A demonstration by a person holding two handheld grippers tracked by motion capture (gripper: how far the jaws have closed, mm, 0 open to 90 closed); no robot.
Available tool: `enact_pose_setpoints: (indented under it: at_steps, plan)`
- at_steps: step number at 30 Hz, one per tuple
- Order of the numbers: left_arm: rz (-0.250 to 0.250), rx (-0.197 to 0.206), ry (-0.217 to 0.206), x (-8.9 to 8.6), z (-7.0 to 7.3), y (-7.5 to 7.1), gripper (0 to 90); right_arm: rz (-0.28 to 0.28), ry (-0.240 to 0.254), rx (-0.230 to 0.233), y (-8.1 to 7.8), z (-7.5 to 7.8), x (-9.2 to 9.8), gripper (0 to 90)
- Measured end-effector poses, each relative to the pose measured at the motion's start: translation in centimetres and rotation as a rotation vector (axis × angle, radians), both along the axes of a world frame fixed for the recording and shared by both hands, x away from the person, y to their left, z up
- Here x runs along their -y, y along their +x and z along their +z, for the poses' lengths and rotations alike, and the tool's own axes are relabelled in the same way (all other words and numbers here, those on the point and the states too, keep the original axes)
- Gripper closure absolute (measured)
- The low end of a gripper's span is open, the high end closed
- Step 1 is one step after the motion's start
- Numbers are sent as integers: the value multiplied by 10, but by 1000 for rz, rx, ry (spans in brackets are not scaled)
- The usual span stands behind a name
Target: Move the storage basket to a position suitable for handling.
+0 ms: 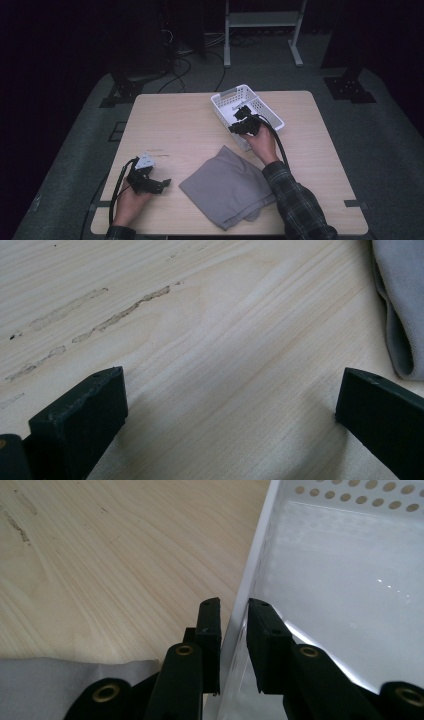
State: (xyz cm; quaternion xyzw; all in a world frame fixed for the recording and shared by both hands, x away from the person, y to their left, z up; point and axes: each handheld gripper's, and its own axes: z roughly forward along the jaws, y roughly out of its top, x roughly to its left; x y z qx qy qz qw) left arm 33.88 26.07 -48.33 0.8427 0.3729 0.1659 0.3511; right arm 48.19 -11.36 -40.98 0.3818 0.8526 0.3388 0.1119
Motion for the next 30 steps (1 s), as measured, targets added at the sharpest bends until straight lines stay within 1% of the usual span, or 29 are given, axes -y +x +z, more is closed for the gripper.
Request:
enact_pose_setpoints:
  at_steps: [2, 3, 5, 7, 9, 15, 17, 20, 22, 24, 25, 26, 27, 29, 30]
  plan:
    - [0, 0, 0, 0, 0, 0, 0, -1, 6, -4, 0, 0, 1, 754]
    - [0, 0, 0, 0, 0, 0, 0, 0, 1, -4, 0, 0, 1, 761]
    - [0, -1, 0, 0, 0, 0, 0, -6, -21, 14, -1, 2, 3, 785]
    - [0, -1, 0, 0, 0, 0, 0, -8, -15, 12, -2, 2, 8, 806]
    - [0, 0, 0, 0, 0, 0, 0, -20, -25, 19, -4, 2, 14, 830]
    - [0, -1, 0, 0, 0, 0, 0, -12, -35, 25, -9, 2, 23, 835]
    - [0, -1, 0, 0, 0, 0, 0, -9, -38, 30, -14, 3, 27, 838]
    - [0, 0, 0, 0, 0, 0, 0, -7, -42, 36, -18, 4, 30, 839]
    - [0, 0, 0, 0, 0, 0, 0, -8, -42, 36, -25, 7, 35, 841]
    - [0, 0, 0, 0, 0, 0, 0, -7, -41, 38, -27, 7, 36, 841]
    - [-1, -2, 1, 0, 0, 0, 0, -9, -39, 35, -32, 6, 40, 841]
    - [-1, -3, 2, 0, 0, 0, 0, -9, -39, 35, -32, 6, 40, 841]
    - [-1, -4, 2, 0, 0, 0, 0, -7, -38, 38, -37, 7, 45, 841]
    - [-1, -3, 2, 0, 0, 0, 0, -7, -37, 38, -39, 7, 46, 841]
    - [-1, -3, 2, 0, 0, 0, 0, -12, -32, 40, -44, 8, 51, 841]
